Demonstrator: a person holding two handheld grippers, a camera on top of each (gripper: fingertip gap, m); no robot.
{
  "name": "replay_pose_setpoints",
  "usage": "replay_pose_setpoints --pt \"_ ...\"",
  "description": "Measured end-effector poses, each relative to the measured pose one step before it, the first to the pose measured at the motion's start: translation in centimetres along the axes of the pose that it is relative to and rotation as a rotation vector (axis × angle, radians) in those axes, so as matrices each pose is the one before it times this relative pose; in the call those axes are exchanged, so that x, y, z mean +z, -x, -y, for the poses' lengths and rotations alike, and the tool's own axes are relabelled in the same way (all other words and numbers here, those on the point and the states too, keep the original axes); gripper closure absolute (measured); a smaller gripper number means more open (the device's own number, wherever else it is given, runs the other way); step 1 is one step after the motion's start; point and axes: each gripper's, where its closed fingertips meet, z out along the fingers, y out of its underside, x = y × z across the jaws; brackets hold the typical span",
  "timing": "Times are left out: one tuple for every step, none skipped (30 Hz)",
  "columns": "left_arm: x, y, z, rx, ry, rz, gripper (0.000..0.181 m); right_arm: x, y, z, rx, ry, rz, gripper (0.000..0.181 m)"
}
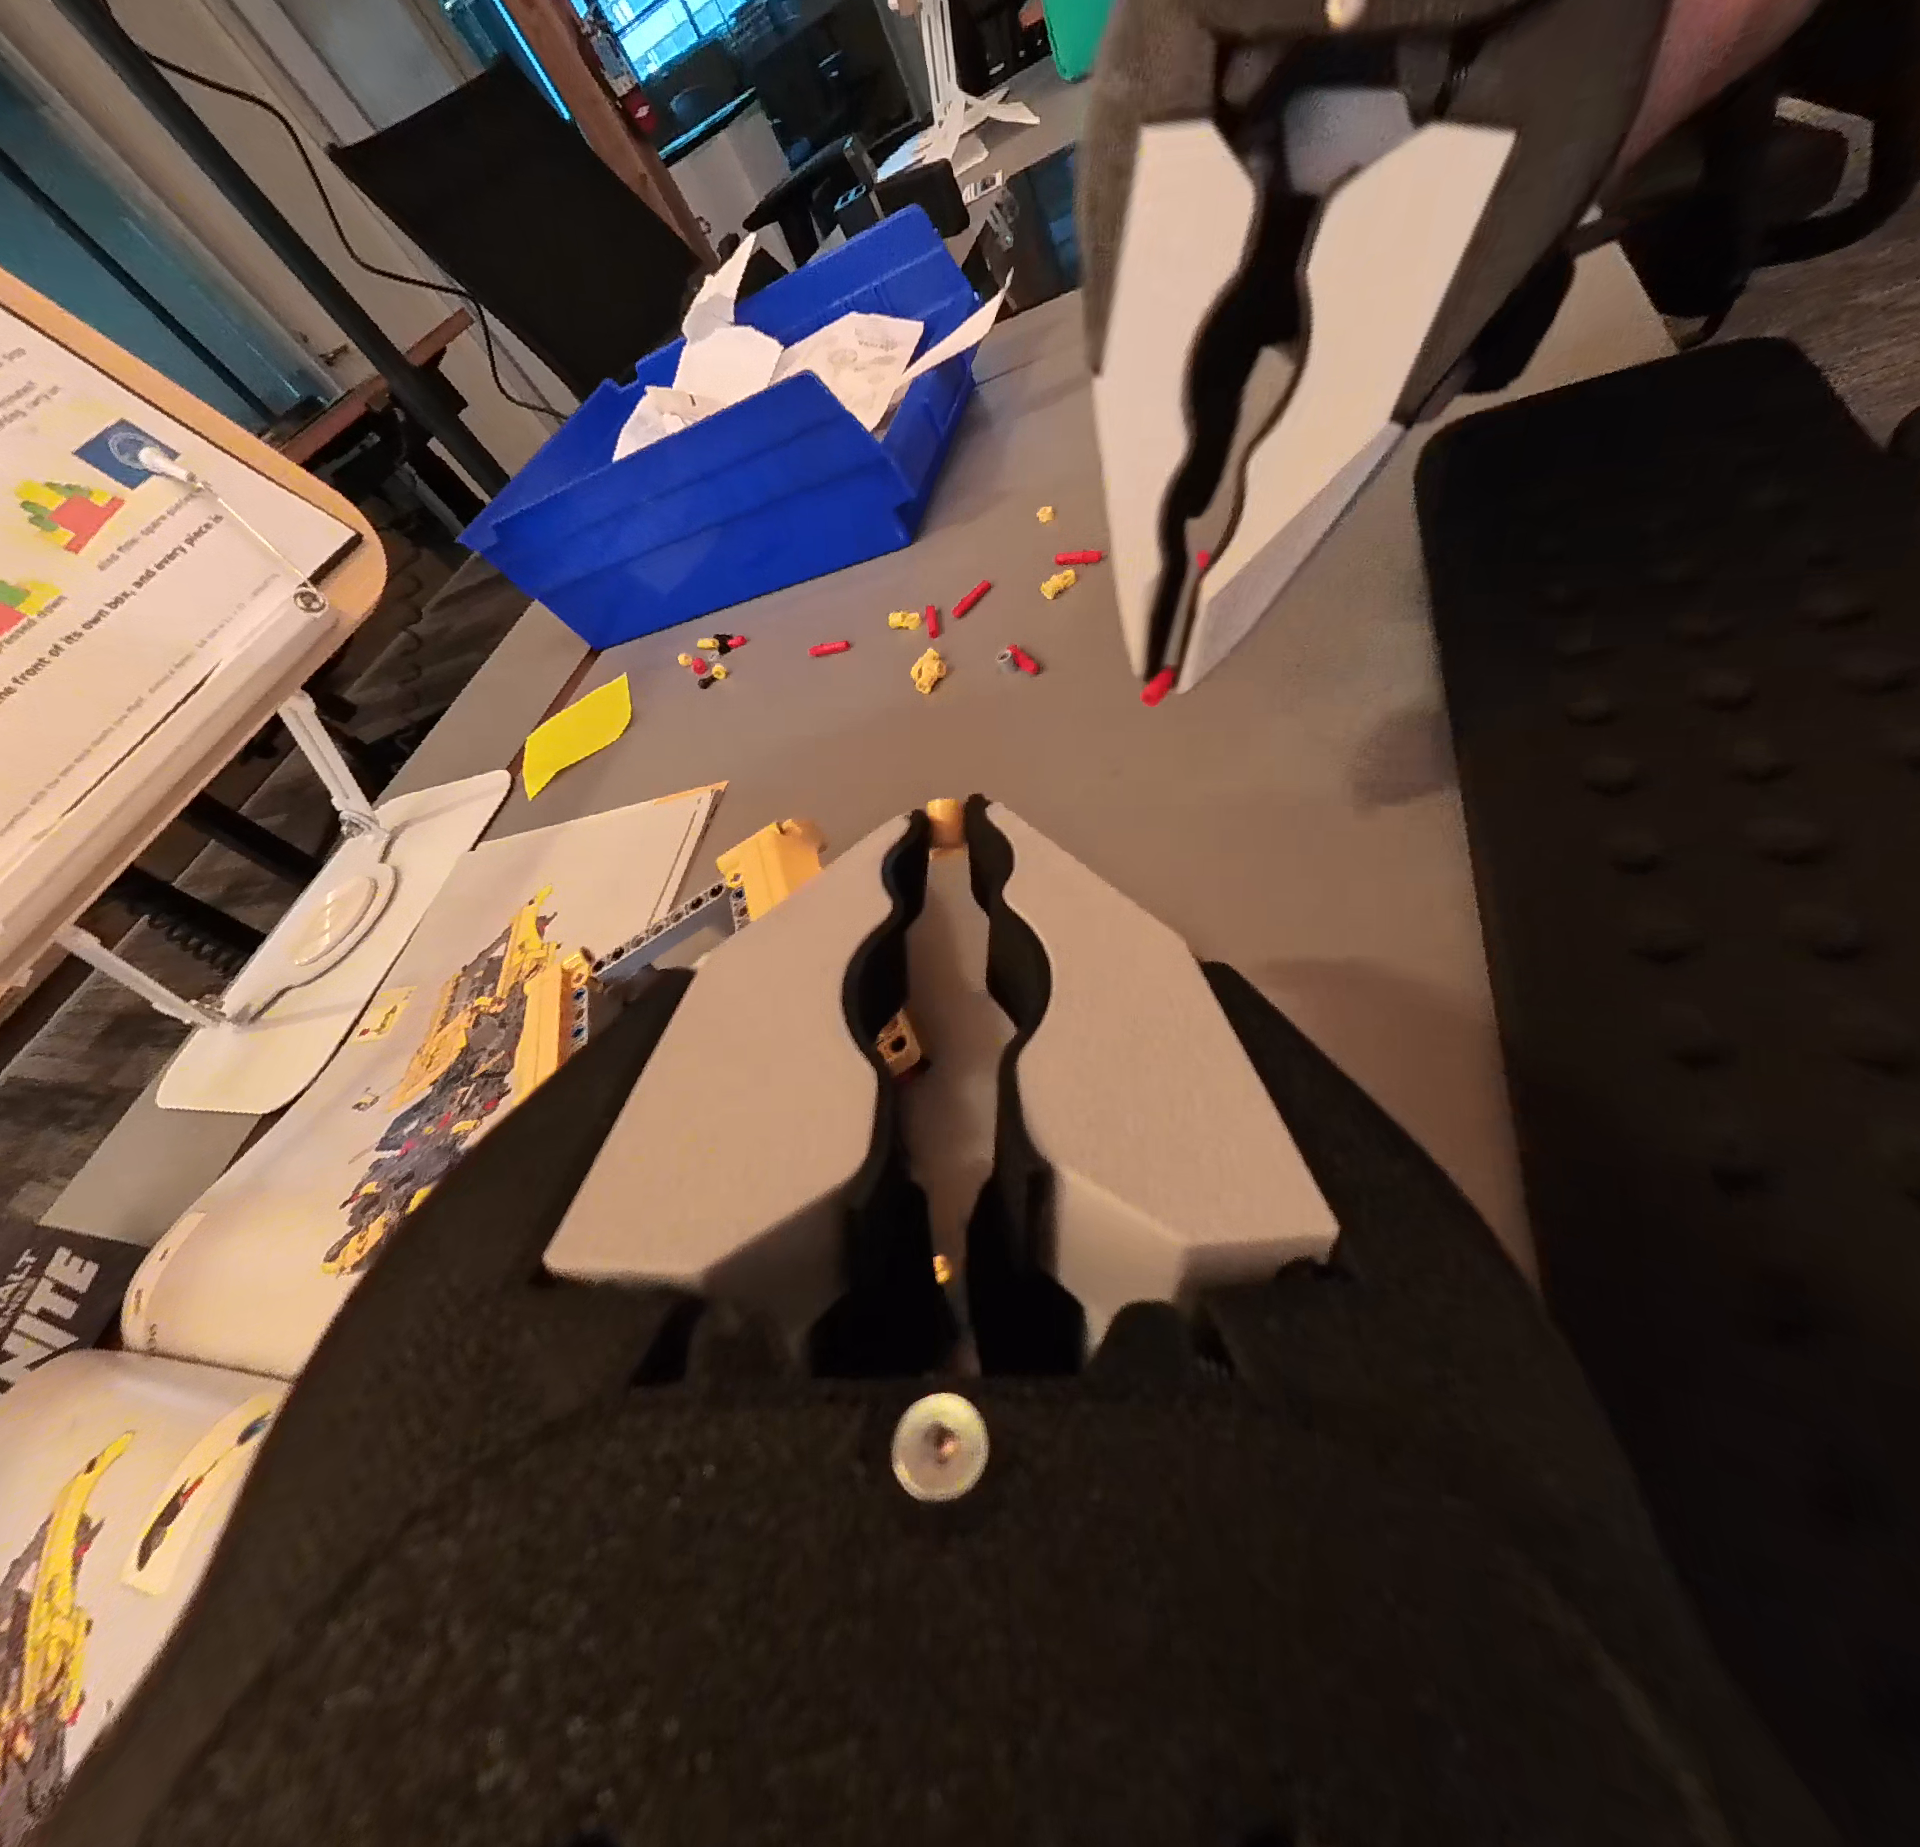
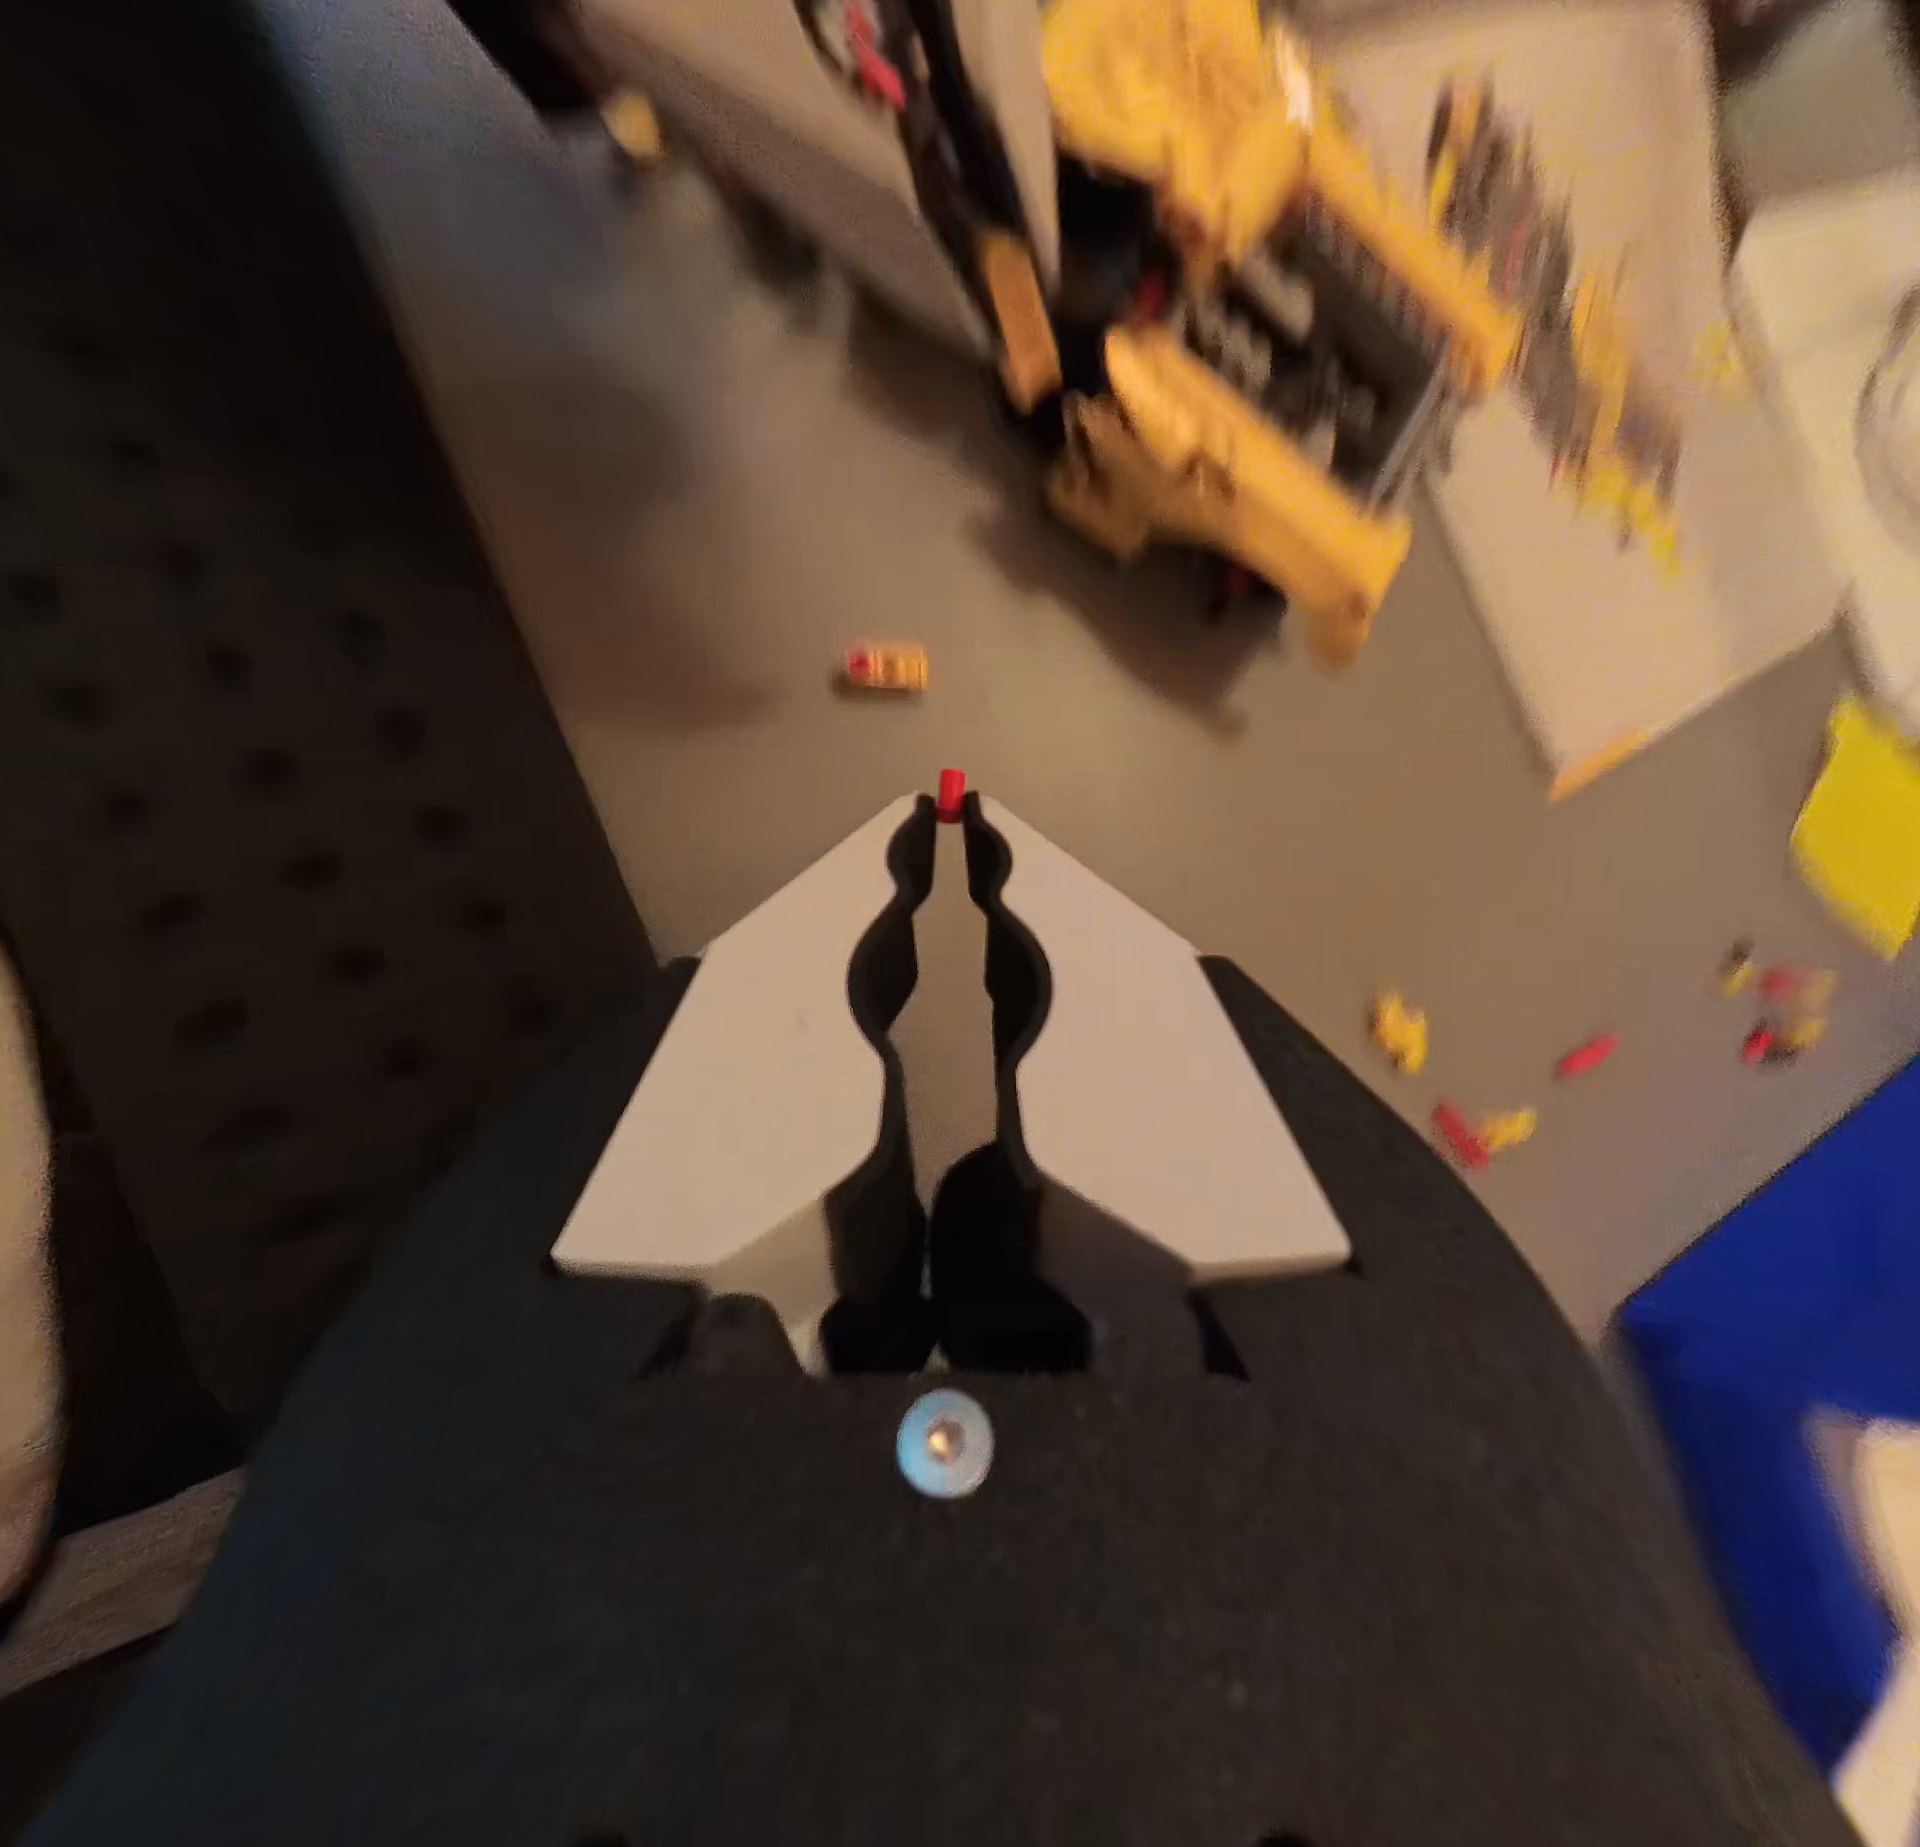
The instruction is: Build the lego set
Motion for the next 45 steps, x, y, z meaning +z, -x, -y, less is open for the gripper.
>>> replay_pose_setpoints --pt "0.001 -0.115 0.006 0.0065 0.0001 -0.0038 0.174 0.012 -0.092 1.505 -0.0668 -0.0192 -0.0185 0.177" --pt "0.019 -0.102 -0.007 0.0093 0.0011 -0.002 0.174 -0.055 -0.326 1.259 -0.0581 -0.0172 -0.0282 0.177" --pt "0.017 -0.113 0.019 0.0113 0.0002 -0.0017 0.174 -0.119 -0.536 1.195 -0.0362 -0.0292 -0.0318 0.177" --pt "0.007 -0.14 0.049 0.0103 -0.0015 -0.0033 0.174 -0.032 -0.206 0.935 -0.0205 -0.0277 0.0021 0.177" --pt "0.011 -0.135 0.094 0.0084 -0.0031 -0.0035 0.174 0.081 -0.082 0.516 -0.01 -0.0049 0.0159 0.177" --pt "0.012 -0.121 0.082 0.0082 -0.0028 -0.0021 0.175 0.154 -0.263 0.15 -0.0024 0.0151 0.0051 0.177" --pt "0.014 -0.076 0.062 0.0086 -0.0007 -0.0003 0.175 0.191 0.268 0.11 -0.0071 0.011 0.0365 0.177" --pt "0.022 -0.086 0.02 0.0089 0.0007 -0.0004 0.175 0.178 0.206 0.157 -0.006 0.0036 0.0275 0.177" --pt "0.027 -0.09 -0.022 0.0092 0.0021 -0.0015 0.175 0.179 0.035 0.108 -0.0111 0.0066 0.0115 0.177" --pt "0.047 -0.121 -0.037 0.0113 0.0032 -0.0015 0.175 0.174 0.071 0.034 -0.0176 0.0085 0.0097 0.177" --pt "0.051 -0.147 -0.031 0.0137 0.0031 -0.003 0.175 0.154 -0.078 -0.008 -0.0114 0.0103 0.0025 0.177" --pt "0.05 -0.175 -0.004 0.0126 0.0021 -0.0032 0.175 0.114 -0.019 0.11 -0.0053 0.0003 0.0075 0.177" --pt "0.059 -0.116 -0.059 0.0119 0.0053 0.0002 0.175 0.144 0.22 0.016 0.0008 0.0042 0.0245 0.177" --pt "0.073 -0.079 -0.14 0.0145 0.0099 0.0015 0.175 0.173 0.035 -0.192 -0.0007 0.0209 0.0107 0.177" --pt "0.059 -0.095 -0.128 0.0137 0.0087 -0.0005 0.175 0.109 0.113 -0.033 -0.0125 0.0101 0.0079 0.177" --pt "0.059 -0.121 -0.108 0.0097 0.0078 -0.0023 0.175 0.088 0.095 -0.112 -0.0142 0.0172 0.005 0.177" --pt "0.065 -0.082 -0.093 0.0088 0.0088 0.0004 0.175 0.08 0.048 -0.076 -0.0128 0.0164 0.0014 0.177" --pt "0.052 -0.029 -0.089 0.0112 0.0101 0.0037 0.175 0.077 0.016 -0.065 -0.0153 0.0158 -0.0018 0.177" --pt "0.037 -0.036 -0.089 0.0129 0.0098 0.0036 0.175 0.074 0.008 -0.032 -0.0149 0.0125 -0.0011 0.177" --pt "0.035 -0.025 -0.094 0.0119 0.01 0.0043 0.175 0.086 0.02 -0.03 -0.0046 0.0123 0.0038 0.177" --pt "0.015 0.006 -0.097 0.0137 0.0112 0.0068 0.175 0.079 -0.028 0.019 0.0007 0.009 0.0024 0.177" --pt "0.008 0.001 -0.093 0.0173 0.0113 0.0073 0.175 0.089 -0.005 0.019 0.0013 0.0039 0.0036 0.178" --pt "0.014 0.001 -0.086 0.0147 0.0091 0.0066 0.175 0.088 -0.006 0.027 0.0059 0.0017 0.0059 0.178" --pt "0.009 -0.051 -0.081 0.0098 0.0055 0.0005 0.175 0.037 0.05 0.052 0.0068 -0.004 0.0092 0.178" --pt "0.017 -0.071 -0.035 0.0068 0.0033 -0.0003 0.175 0.032 0.068 0.023 0.0054 -0.0035 0.0091 0.178" --pt "0.013 -0.02 -0.012 0.0051 0.0034 0.0017 0.175 -0.022 0.017 0.067 0.0071 -0.0054 0.0063 0.178" --pt "0.036 -0.062 0.032 -0.0015 0.0031 -0.0013 0.175 -0.054 0.055 0.027 0.0052 -0.005 0.01 0.178" --pt "0.023 -0.044 0.033 -0.0032 0.0047 -0.0008 0.175 -0.017 0.062 -0.026 0.0093 0.0018 0.0135 0.178" --pt "0.082 -0.072 -0.014 0.0052 0.0103 0.0013 0.175 0.031 0.027 -0.01 0.0055 0.0055 0.0076 0.178" --pt "0.159 -0.161 -0.093 0.0139 0.0168 0.0016 0.175 0.15 0.106 -0.228 0.0034 0.0254 0.0096 0.178" --pt "0.162 -0.122 -0.121 0.0176 0.0181 0.0058 0.175 0.204 0.054 -0.201 -0.002 0.0294 0.0032 0.178" --pt "0.066 -0.048 -0.113 0.0209 0.0142 0.0091 0.175 0.168 0.016 -0.052 0.0009 0.0176 -0.0011 0.178" --pt "-0.007 0.046 -0.079 0.0181 0.0089 0.0122 0.175 0.1 -0.04 0.016 0.0163 0.0038 0.0061 0.178" --pt "-0.043 0.15 -0.035 0.014 0.0063 0.0157 0.175 0.018 -0.091 0.091 0.0374 -0.0137 0.0155 0.178" --pt "-0.046 0.179 0.004 0.0093 0.0033 0.0158 0.175 -0.024 -0.131 0.081 0.0531 -0.0247 0.0252 0.178" --pt "-0.028 0.144 0.065 -0.0003 -0.0001 0.0092 0.175 -0.047 -0.001 0.05 0.059 -0.0224 0.038 0.178" --pt "-0.013 0.166 0.05 -0.0052 0.0001 0.0091 0.175 -0.084 -0.089 0.086 0.0384 -0.0233 0.0221 0.178" --pt "0.014 0.075 -0.003 -0.0017 0.002 0.0038 0.175 -0.01 -0.085 0.032 0.0339 -0.0132 0.013 0.178" --pt "0.053 -0.077 -0.052 -0.0033 0.0052 -0.0037 0.176 0.124 0.025 -0.1 0.0237 0.0075 0.0104 0.178" --pt "0.092 -0.066 -0.116 -0.0049 0.009 -0.0042 0.175 0.148 -0.06 -0.091 0.0109 0.0141 -0.008 0.178" --pt "0.08 -0.051 -0.152 -0.0077 0.0097 -0.005 0.176 0.167 -0.066 -0.072 0.0183 0.021 -0.0142 0.178" --pt "0.037 0.08 -0.113 -0.0117 0.0058 0.0009 0.175 0.081 -0.118 0.078 0.019 0.0092 -0.016 0.178" --pt "0.011 0.113 -0.066 -0.0189 -0.0003 -0.0021 0.175 -0.04 -0.13 0.107 0.0417 -0.0046 -0.0035 0.179" --pt "0.017 0.129 -0.023 -0.0205 -0.0013 -0.0008 0.175 -0.035 -0.048 0.016 0.0742 -0.0031 0.0188 0.179" --pt "0.013 0.247 -0.011 -0.0053 0.0024 0.0133 0.175 -0.109 -0.163 0.177 0.0636 -0.0227 0.0126 0.179"
